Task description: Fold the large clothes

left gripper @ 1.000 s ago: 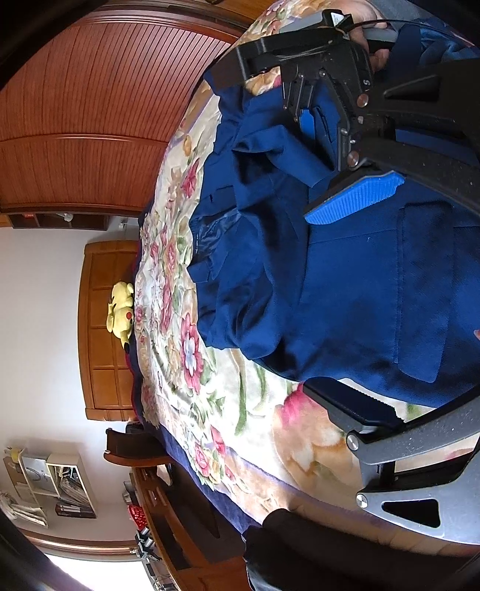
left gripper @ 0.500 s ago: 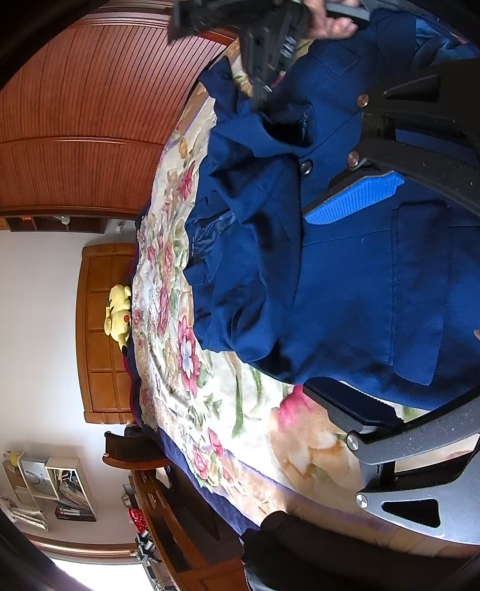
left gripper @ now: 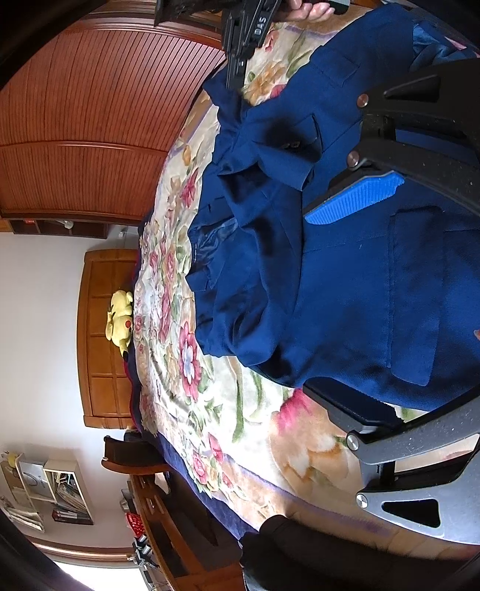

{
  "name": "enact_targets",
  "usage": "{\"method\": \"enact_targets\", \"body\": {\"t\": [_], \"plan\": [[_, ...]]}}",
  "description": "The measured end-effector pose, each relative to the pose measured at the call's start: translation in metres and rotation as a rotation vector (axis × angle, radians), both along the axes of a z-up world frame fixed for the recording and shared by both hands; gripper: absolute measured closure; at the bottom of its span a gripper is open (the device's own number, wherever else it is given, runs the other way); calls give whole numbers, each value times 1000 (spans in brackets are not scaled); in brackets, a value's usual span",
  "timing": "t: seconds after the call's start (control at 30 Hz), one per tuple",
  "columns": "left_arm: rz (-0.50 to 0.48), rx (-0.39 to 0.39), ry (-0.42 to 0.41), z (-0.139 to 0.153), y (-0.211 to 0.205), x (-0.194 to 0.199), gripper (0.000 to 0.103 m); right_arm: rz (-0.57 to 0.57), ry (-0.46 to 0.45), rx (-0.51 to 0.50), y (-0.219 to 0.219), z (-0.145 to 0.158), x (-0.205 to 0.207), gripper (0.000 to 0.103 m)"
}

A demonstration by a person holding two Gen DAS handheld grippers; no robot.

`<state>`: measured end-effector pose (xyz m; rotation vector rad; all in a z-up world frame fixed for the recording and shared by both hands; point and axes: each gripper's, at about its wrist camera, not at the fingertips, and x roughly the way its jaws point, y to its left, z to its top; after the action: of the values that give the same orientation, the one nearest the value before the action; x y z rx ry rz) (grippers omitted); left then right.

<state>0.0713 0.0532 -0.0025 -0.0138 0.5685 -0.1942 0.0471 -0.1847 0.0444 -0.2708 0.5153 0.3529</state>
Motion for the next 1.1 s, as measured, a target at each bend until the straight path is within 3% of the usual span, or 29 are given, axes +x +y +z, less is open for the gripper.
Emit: {"method": "enact_targets", "body": {"t": [0.07, 0.1, 0.13, 0.27, 0.57, 0.7, 0.8, 1.1], "plan": [[-1, -4, 0, 0, 1, -1, 18, -13, 8, 16, 14, -1, 4, 78], [-3, -7, 1, 1, 2, -2, 18, -15, 18, 33, 18, -1, 8, 56], [-4, -9, -1, 2, 3, -4, 18, -16, 32, 56, 24, -2, 13, 42], [-4, -15, -2, 4, 8, -8, 18, -39, 79, 63, 45, -9, 31, 41], [0, -33, 16, 0, 22, -10, 18, -84, 262, 22, 61, -37, 88, 42], [-1, -50, 32, -3, 27, -10, 18, -77, 294, -10, 63, -43, 104, 72], [-4, -53, 33, -3, 28, -12, 18, -54, 269, -45, 64, -39, 101, 96], [-7, -30, 21, -1, 25, -15, 18, -45, 126, -255, 57, -5, 68, 100]]}}
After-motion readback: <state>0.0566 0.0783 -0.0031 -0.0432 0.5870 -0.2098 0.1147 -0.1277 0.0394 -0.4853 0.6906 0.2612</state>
